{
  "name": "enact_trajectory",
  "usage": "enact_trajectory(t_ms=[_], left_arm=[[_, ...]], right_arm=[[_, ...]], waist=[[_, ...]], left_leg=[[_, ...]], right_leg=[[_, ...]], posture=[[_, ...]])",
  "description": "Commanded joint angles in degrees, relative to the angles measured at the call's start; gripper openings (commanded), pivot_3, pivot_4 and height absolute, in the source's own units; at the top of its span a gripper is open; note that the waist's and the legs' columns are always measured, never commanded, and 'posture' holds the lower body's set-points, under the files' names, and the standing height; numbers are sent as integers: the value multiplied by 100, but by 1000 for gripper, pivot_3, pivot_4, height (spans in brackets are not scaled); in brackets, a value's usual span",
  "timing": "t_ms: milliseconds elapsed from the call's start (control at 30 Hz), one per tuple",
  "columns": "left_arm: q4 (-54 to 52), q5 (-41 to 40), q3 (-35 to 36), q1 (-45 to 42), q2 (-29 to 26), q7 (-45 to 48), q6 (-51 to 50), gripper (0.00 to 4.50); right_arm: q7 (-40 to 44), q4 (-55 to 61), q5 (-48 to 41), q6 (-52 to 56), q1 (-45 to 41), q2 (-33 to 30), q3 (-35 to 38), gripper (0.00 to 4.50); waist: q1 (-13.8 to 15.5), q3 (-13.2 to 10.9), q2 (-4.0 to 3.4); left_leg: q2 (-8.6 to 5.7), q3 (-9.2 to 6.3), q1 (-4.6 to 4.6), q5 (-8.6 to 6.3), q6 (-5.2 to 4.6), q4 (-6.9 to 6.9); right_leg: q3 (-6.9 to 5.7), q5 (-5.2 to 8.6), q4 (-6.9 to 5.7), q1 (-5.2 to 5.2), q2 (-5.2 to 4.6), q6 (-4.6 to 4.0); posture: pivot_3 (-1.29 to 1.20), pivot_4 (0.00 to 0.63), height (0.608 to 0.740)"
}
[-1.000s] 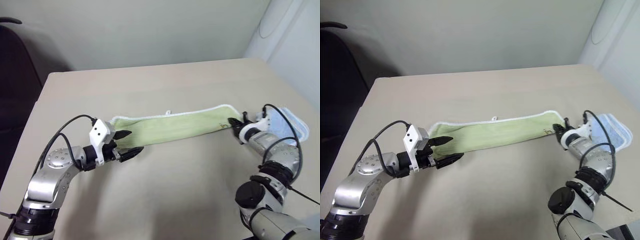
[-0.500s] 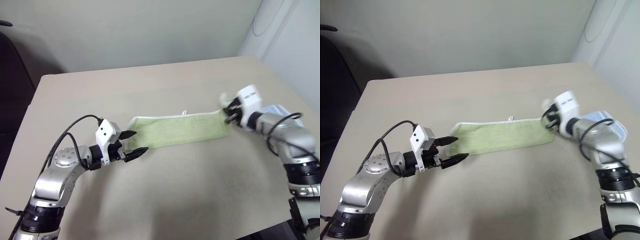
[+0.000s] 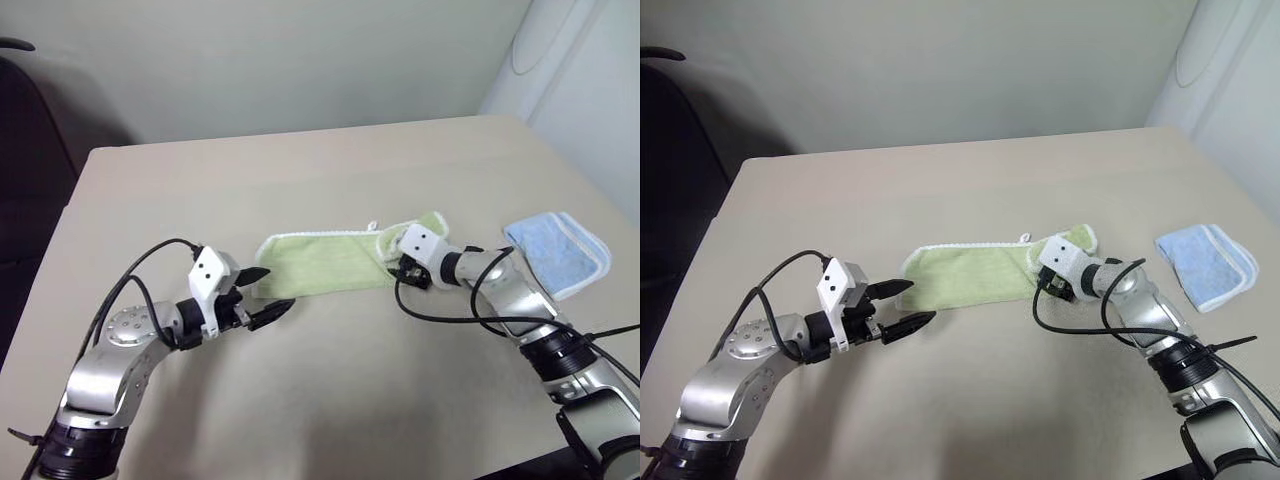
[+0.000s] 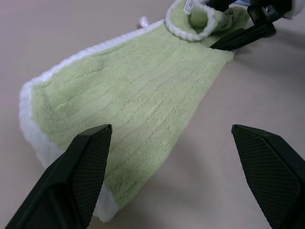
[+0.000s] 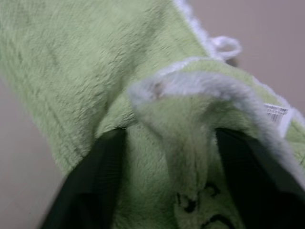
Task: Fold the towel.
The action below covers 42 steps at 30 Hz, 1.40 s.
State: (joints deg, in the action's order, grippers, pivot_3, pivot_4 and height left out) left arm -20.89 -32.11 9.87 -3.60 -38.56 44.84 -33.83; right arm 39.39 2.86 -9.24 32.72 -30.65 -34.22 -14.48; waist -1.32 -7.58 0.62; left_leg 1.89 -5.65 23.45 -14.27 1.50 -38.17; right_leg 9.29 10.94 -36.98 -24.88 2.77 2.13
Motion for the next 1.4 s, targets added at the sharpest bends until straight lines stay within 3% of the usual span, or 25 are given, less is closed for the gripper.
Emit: enact_trajectory(t_ms=[33, 100, 200, 333, 467, 833, 1067, 1200, 1400], left_arm=[[-477, -693, 647, 160, 167, -361, -431, 4382], [-525, -912, 801, 203, 223, -498, -600, 4382], [-562, -1066, 862, 283, 260, -658, -755, 4382], [-506, -1172, 858, 279, 265, -743, -820, 4382], [-413, -1251, 894, 250, 250, -813, -848, 4382], [-392, -1234, 819, 217, 254, -964, -881, 4382], [-398, -1264, 773, 222, 220, -949, -943, 4382], [-439, -1136, 681, 432, 96, -856, -957, 4382], [-602, -1189, 806, 705, 126, -951, -966, 4382]], right_arm=[[383, 983, -1336, 630, 309, -61, 1375, 3377], [368, 1163, -1728, 938, 425, -44, 1757, 3377], [241, 1111, -2224, 1197, 471, -2, 2461, 2814], [30, 968, -2575, 1464, 370, 82, 2875, 1424], [-239, 545, -2223, 1361, 423, -57, 2832, 37], [-340, -716, -1037, 619, 533, -341, 2087, 37], [-168, -1742, -606, -197, -112, -44, 1723, 37], [-156, -2503, -169, -983, -993, 375, 1299, 37], [101, -2729, 89, -1375, -1387, 630, 984, 37]], waist=[[28, 0, 0], [39, 0, 1], [44, 1, 3], [44, 1, 3], [45, 1, 3], [50, 1, 2], [32, -1, 0], [10, -2, -2], [19, -2, -2]], left_leg=[[0, 6, 0, 5, 8, 0], [0, 11, -3, 9, 17, -2], [-3, 17, -34, 10, 17, -2], [-6, 15, -56, 9, 15, -1], [-6, 11, -57, 8, 14, 0], [-3, 11, -57, 4, 7, 6], [-4, 11, -54, 0, 2, 12], [0, 9, -52, 0, 1, 15], [6, 4, -44, 0, 1, 21]], right_leg=[[0, 11, -2, 3, 0, -3], [0, 39, -1, 8, 0, -38], [9, 41, 1, 39, -1, -39], [14, 42, -4, 55, 0, -47], [12, 41, -6, 55, 0, -48], [13, 34, -6, 50, 0, -22], [15, 13, -6, 40, -1, 0], [12, 11, -7, 34, -1, -3], [-1, 12, -8, 24, 1, -15]], posture=[[0, 150, 735], [0, 150, 735], [0, 150, 735], [0, 150, 735], [0, 150, 735], [0, 150, 735], [0, 150, 735], [0, 150, 735], [0, 150, 735]])
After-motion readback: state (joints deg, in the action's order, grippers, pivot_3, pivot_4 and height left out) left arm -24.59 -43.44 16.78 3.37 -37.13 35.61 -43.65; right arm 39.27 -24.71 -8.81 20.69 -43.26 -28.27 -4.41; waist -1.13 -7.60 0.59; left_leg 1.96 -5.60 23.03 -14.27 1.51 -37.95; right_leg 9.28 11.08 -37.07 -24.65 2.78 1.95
